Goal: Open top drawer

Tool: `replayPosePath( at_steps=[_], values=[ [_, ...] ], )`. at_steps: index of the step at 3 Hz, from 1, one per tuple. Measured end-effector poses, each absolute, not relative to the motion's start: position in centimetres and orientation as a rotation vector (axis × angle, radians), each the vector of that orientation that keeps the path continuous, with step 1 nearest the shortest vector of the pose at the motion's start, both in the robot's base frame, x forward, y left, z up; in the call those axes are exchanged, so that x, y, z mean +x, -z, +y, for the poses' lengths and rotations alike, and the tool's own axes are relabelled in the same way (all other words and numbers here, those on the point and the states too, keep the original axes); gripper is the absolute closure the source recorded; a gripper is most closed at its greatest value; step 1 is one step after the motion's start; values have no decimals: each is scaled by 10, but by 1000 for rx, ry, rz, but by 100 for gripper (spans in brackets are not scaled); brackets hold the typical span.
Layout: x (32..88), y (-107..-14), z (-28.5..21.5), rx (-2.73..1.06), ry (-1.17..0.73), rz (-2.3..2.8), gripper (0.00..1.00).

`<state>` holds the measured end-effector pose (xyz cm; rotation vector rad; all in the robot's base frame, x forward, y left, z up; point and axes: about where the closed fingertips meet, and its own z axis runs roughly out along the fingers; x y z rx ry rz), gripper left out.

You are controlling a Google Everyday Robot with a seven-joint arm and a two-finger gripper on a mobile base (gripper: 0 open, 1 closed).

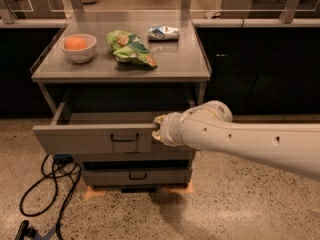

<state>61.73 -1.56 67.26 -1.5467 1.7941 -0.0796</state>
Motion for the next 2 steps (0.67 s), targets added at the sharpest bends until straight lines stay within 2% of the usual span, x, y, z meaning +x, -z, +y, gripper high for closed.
replayPosePath(
  at_steps=[2],
  values=[
    [617,-677,-13,-1547,80,1794,100]
  ],
)
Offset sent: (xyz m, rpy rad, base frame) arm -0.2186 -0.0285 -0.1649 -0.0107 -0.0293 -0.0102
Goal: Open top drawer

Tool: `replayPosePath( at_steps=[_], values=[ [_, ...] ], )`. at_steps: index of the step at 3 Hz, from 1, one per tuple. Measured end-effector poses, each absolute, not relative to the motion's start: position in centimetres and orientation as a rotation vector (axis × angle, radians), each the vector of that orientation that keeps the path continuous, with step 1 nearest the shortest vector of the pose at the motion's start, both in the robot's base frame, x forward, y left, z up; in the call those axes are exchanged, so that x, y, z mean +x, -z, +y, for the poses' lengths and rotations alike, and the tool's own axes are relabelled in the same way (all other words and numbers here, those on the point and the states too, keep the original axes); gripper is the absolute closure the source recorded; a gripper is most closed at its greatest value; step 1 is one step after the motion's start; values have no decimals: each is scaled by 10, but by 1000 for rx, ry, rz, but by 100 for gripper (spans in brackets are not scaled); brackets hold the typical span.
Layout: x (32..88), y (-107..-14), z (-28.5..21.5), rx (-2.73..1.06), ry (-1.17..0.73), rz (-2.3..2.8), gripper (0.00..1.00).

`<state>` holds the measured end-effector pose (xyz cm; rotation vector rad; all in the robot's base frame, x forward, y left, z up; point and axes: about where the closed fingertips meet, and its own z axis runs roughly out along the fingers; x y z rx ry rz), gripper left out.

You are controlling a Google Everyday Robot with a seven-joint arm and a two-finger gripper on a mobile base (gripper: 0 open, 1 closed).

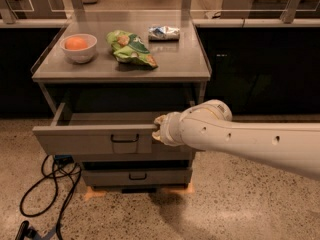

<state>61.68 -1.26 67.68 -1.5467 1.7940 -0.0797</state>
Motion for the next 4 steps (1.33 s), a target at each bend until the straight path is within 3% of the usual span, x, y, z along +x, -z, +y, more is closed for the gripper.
replayPosePath(
  at_steps=[4],
  values=[
    [596,-681,-22,-1528,100,1779,100]
  ],
)
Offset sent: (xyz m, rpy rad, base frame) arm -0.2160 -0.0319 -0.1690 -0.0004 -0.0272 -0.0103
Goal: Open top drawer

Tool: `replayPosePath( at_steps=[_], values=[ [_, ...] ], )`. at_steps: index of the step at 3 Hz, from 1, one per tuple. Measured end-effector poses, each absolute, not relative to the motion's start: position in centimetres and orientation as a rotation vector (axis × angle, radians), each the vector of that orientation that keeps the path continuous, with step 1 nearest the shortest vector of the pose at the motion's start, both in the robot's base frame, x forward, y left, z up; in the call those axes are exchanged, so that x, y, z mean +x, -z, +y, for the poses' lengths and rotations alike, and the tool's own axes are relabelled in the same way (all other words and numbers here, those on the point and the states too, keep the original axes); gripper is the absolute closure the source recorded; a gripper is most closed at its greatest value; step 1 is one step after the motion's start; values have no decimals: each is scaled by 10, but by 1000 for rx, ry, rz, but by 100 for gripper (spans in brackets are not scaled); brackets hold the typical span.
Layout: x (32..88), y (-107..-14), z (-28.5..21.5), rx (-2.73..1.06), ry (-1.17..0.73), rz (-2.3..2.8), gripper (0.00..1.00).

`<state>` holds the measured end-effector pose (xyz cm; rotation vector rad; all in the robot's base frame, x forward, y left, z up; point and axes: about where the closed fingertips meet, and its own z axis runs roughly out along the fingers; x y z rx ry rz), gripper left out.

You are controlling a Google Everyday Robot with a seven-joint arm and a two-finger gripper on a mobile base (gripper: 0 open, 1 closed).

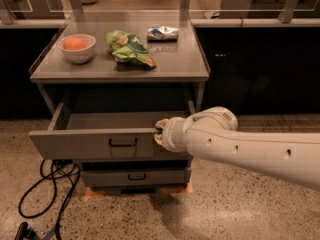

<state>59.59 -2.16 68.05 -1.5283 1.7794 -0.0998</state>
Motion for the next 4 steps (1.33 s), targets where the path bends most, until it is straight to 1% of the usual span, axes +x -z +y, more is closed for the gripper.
replayPosePath(
  at_steps=[1,2,3,4],
  values=[
    [596,-684,-22,-1528,100,1779,100],
    [584,-693,-36,-1501,129,1766,100],
    [557,-671,-45,-1510,118,1765,100],
    [536,-649,-47,-1541,95,1772,81]
  ],
)
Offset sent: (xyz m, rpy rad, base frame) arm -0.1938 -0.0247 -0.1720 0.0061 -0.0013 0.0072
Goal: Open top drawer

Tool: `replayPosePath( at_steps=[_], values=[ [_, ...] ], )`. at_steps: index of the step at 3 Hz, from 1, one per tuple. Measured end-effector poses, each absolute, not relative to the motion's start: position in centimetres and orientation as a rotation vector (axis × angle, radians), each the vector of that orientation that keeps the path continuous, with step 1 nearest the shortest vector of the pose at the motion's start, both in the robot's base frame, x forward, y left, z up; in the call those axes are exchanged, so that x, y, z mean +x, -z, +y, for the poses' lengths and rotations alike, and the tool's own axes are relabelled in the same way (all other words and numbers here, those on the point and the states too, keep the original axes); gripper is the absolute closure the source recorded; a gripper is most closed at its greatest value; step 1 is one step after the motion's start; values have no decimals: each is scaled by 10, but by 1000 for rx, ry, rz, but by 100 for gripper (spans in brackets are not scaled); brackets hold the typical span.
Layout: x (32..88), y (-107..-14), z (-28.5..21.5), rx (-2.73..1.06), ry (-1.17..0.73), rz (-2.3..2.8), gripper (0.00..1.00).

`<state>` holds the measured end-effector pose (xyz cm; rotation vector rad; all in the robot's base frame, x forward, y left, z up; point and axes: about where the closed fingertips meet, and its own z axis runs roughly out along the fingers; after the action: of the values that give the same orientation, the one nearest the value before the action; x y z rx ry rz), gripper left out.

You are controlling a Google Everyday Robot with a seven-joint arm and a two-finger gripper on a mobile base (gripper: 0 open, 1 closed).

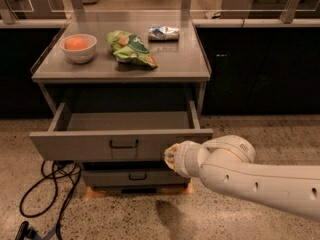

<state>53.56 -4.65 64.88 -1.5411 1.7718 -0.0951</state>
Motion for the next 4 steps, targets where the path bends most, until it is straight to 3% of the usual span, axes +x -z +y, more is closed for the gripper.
replayPosePath(
  at_steps=[3,4],
  values=[
    [536,-649,-47,-1541,95,1772,11],
    [536,-649,-46,-1541,95,1772,0]
  ],
)
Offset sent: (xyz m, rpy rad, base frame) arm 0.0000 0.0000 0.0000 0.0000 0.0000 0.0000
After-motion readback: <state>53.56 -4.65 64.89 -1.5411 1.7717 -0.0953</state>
